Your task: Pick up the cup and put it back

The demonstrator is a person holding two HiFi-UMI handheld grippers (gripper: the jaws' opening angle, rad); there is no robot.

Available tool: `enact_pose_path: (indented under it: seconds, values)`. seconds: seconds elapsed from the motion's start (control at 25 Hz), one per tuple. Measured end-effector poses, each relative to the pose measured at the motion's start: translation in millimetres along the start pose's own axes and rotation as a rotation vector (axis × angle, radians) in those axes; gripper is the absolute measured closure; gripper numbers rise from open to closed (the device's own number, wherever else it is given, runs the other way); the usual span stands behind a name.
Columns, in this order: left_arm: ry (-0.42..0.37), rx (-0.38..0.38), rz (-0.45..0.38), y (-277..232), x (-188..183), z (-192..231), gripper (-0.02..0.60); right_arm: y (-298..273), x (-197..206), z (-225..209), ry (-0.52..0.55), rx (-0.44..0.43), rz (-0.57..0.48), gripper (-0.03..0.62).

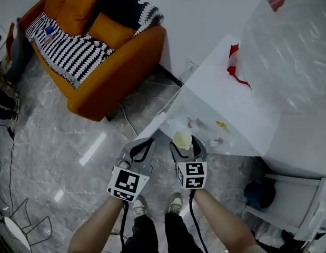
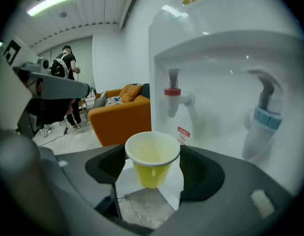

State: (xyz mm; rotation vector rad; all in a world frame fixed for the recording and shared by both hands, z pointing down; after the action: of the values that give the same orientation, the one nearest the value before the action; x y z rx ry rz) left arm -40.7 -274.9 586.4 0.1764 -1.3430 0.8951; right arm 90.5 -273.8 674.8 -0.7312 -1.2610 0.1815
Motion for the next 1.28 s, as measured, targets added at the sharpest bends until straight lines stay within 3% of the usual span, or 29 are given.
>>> enact_pose_path:
  seconds: [0.16,0.28,0.48,0.8,0.96,1.28]
  values:
    - [-0.021,0.002,0.020,-16.1,22.9,7.3,0.580,-28.2,17.2,-12.6,0.045,0.023,0.005,0.244]
    - [-0.028,0.002,0.031,-22.2,35.3,12.5,0.580,-45.4,17.2,-21.1,0.066,0.036,-0.047,0.244]
    - [0.028,0.002,0.052,-31.8,55.4,13.6,0.580,-67.7,29.8,-29.9,-0.009,0.066,-0.071,0.244]
    - [0.050,0.012,0.055,-33.9,62.6,4.0,0.580,-82.2,52.1,-25.4,-0.056,0.070,-0.035,0.243]
    - [0.057,-0.007,0.062,-29.6,63.2,8.7,0.580,-80.0,58.3,-22.8,-0.103,0.048,0.006,0.203]
    - [0.044,-0.023,0.076,-21.2,60.8,7.9,0.580,-69.1,50.9,-18.9,-0.083,0.036,0.006,0.206]
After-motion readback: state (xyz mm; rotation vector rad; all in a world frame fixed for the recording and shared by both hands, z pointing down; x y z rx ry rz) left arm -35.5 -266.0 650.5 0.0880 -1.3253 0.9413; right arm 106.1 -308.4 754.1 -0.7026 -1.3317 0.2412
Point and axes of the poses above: the fingertips, and each gripper's own axes: y backward along the fingers, z to its left, x out of its underside, the point moved 2 cm from there along y, backward along the fingers, and after that the axes turned 11 degrees about y, right-handed, at the moved point
